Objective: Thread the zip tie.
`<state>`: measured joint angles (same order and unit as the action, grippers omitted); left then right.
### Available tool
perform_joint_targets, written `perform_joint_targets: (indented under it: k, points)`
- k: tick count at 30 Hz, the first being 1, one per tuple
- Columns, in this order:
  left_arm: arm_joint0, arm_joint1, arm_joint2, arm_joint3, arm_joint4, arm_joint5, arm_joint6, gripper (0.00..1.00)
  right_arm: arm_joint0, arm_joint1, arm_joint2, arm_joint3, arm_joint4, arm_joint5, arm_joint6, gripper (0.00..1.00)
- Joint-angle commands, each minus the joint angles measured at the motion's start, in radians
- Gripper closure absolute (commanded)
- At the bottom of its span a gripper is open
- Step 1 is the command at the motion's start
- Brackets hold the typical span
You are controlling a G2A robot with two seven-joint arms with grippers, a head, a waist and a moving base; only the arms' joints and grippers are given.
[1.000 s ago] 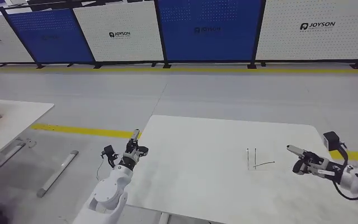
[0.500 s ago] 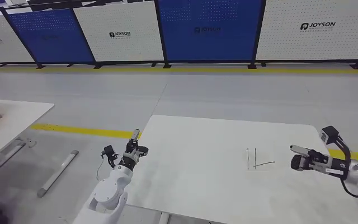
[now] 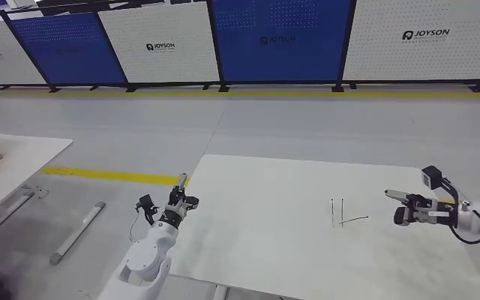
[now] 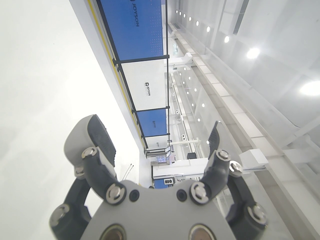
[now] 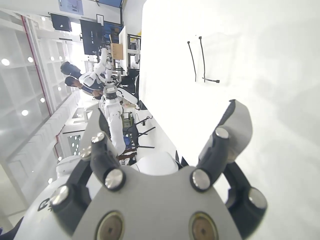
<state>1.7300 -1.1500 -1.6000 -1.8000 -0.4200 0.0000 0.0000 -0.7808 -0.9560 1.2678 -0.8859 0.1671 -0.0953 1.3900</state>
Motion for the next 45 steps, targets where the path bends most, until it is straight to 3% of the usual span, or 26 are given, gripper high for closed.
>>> perform_joint_targets:
  k: [1,6,8,11,18,26,28,41,42,43,45]
  points:
    - [0.0,0.0,0.0,0.0,0.0,0.0,0.0,0.0,0.0,0.0,0.0,0.0,0.0,0.0,0.0,0.0]
    - [0.0,0.0,0.0,0.0,0.0,0.0,0.0,0.0,-0.005,-0.001,-0.006,-0.009,0.006,-0.006,0.0,0.0]
    - [0.0,0.0,0.0,0.0,0.0,0.0,0.0,0.0,-0.022,0.0,-0.043,-0.034,0.049,-0.039,0.0,0.0]
    - [0.0,0.0,0.0,0.0,0.0,0.0,0.0,0.0,-0.002,0.009,-0.107,-0.003,0.082,-0.079,0.0,0.0]
    - [0.0,0.0,0.0,0.0,0.0,0.0,0.0,0.0,0.116,-0.002,-0.285,0.165,0.125,-0.077,0.0,0.0]
    - [0.0,0.0,0.0,0.0,0.0,0.0,0.0,0.0,0.222,-0.068,-0.412,0.346,0.108,-0.152,-0.003,0.0]
    - [0.0,0.0,0.0,0.0,0.0,0.0,0.0,0.0,0.235,-0.088,-0.439,0.382,0.109,-0.138,0.0,0.0]
    - [0.0,0.0,0.0,0.0,0.0,0.0,0.0,0.0,0.235,-0.088,-0.439,0.382,0.109,-0.138,0.0,0.0]
    - [0.0,0.0,0.0,0.0,0.0,0.0,0.0,0.0,0.234,-0.088,-0.443,0.376,0.091,-0.147,-0.025,0.0]
    - [0.0,0.0,0.0,0.0,0.0,0.0,0.0,0.0,0.223,-0.087,-0.448,0.358,0.051,-0.167,-0.115,0.0]
    - [0.0,0.0,0.0,0.0,0.0,0.0,0.0,0.0,0.192,-0.085,-0.434,0.323,0.07,-0.185,-0.16,0.0]
